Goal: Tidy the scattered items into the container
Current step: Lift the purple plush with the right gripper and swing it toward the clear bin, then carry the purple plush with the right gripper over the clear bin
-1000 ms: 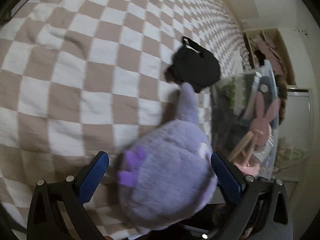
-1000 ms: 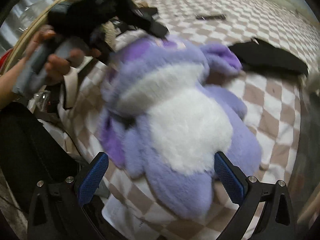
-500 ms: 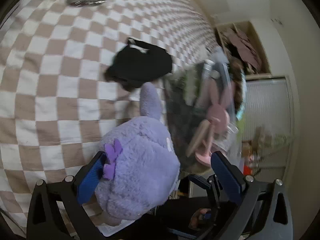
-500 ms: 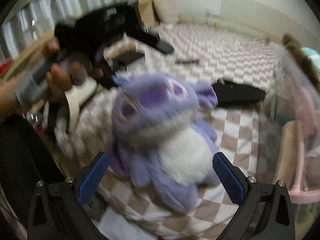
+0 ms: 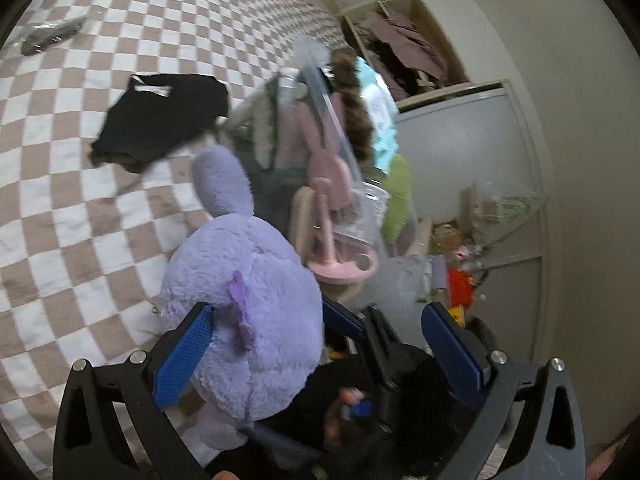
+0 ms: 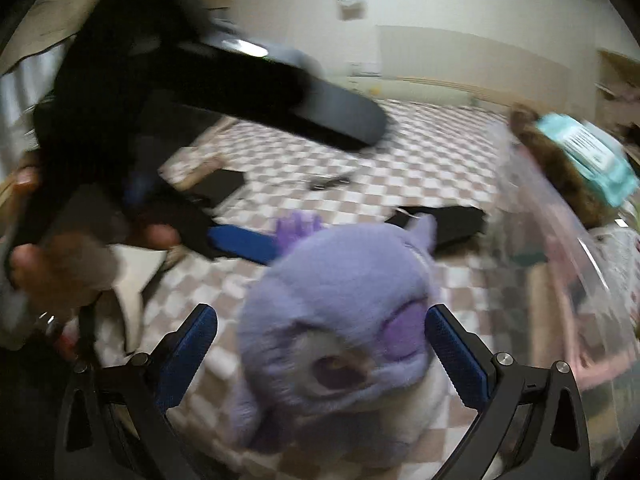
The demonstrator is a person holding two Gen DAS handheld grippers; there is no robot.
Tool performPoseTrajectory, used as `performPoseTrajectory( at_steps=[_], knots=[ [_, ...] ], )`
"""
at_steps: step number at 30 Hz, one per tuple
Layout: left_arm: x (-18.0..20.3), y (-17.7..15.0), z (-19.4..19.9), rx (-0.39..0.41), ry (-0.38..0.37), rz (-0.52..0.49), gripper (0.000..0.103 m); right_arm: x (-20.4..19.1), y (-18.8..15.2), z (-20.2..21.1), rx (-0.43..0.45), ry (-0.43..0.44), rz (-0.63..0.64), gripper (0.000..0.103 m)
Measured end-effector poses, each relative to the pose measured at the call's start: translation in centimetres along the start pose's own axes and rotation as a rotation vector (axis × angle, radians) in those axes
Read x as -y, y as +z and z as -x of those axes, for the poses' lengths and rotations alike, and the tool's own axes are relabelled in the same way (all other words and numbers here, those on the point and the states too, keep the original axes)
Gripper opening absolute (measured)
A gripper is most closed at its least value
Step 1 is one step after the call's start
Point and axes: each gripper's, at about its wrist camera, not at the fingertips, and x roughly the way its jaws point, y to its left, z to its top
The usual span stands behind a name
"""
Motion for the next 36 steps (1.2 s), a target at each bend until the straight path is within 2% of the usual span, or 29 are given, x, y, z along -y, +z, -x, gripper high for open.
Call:
performPoseTrajectory(
  at_steps=[1,4,6,8,10,14,16,20,23,25,33,36],
  knots=[
    [0.2,0.0,0.0,-0.003,-0.015,-0.003,0.102,0.6,-0.1,-0.3,-0.015,-0.020,-0.026,0.103],
    [0.6,0.0,-0.1,0.002,-0.010,-0.023,0.102,3.1,-0.5,-0.9,-0.052,0.064,-0.125,0.102],
    [0.6,0.2,0.1,0.023,0.037,-0.039,0.102,4.3,-0.5,-1.0,-0.067,0.106,-0.157,0.094],
    [0.3,0.3,0.0,0.042,0.110,-0.059,0.102,5.1,-0.2,-0.7,-0.068,0.125,-0.186,0.094],
    [-0.6,0.5,-0.4,0.035,0.144,-0.043,0.102,5.9,-0.3,-0.1,-0.068,0.143,-0.222,0.094],
    [-2.2,0.5,-2.2,-0.008,0.147,0.024,0.102,7.2,-0.6,0.5,-0.071,0.176,-0.265,0.094],
    [-2.1,0.4,-3.4,-0.032,0.168,0.011,0.102,7.4,-0.8,0.5,-0.070,0.184,-0.260,0.094],
    [-1.3,0.1,-5.1,-0.083,0.158,-0.015,0.102,6.9,-1.0,0.3,-0.078,0.205,-0.222,0.094],
    [-0.7,-0.4,-6.3,-0.103,0.242,-0.074,0.102,6.5,-1.2,-0.2,-0.081,0.208,-0.199,0.096],
    [-0.8,-0.6,-6.7,-0.111,0.262,-0.072,0.100,6.3,-1.4,-0.5,-0.087,0.211,-0.198,0.096],
    [-0.2,-0.9,-6.3,-0.116,0.249,-0.085,0.091,5.4,-1.4,0.0,-0.063,0.203,-0.171,0.101],
    [0.1,-1.0,-6.6,-0.140,0.278,-0.111,0.091,4.7,-1.6,-1.2,-0.102,0.175,-0.118,0.099]
  ],
)
